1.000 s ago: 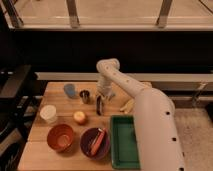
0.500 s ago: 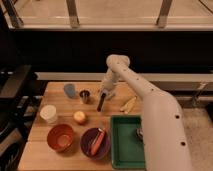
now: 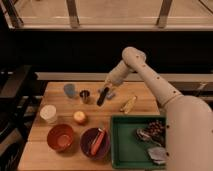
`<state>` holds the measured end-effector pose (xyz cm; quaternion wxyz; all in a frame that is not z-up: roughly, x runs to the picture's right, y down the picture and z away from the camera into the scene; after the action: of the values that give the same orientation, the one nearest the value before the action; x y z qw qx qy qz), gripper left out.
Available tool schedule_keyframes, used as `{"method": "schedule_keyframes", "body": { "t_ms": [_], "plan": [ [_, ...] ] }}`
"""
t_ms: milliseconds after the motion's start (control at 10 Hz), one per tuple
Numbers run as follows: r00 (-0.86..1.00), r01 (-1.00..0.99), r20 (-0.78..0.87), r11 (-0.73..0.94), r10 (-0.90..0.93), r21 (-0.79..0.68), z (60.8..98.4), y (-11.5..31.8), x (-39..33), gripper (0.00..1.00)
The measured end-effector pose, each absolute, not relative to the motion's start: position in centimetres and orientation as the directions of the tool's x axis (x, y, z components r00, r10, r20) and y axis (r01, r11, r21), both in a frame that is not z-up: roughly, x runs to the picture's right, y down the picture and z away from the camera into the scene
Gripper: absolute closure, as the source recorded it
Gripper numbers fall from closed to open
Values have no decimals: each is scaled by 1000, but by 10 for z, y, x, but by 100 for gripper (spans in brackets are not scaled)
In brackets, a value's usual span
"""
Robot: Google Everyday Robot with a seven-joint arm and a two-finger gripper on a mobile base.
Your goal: Wipe red bowl with eraser
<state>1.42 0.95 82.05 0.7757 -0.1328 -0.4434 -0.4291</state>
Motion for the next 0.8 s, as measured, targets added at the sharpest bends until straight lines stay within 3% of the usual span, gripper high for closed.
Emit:
{"method": "schedule_keyframes", "body": {
  "t_ms": [400, 800],
  "plan": [
    [230, 793, 750, 566, -621, 226, 764, 43, -12, 100],
    [191, 797, 745, 544, -639, 262, 755, 45, -20, 100]
  ]
}}
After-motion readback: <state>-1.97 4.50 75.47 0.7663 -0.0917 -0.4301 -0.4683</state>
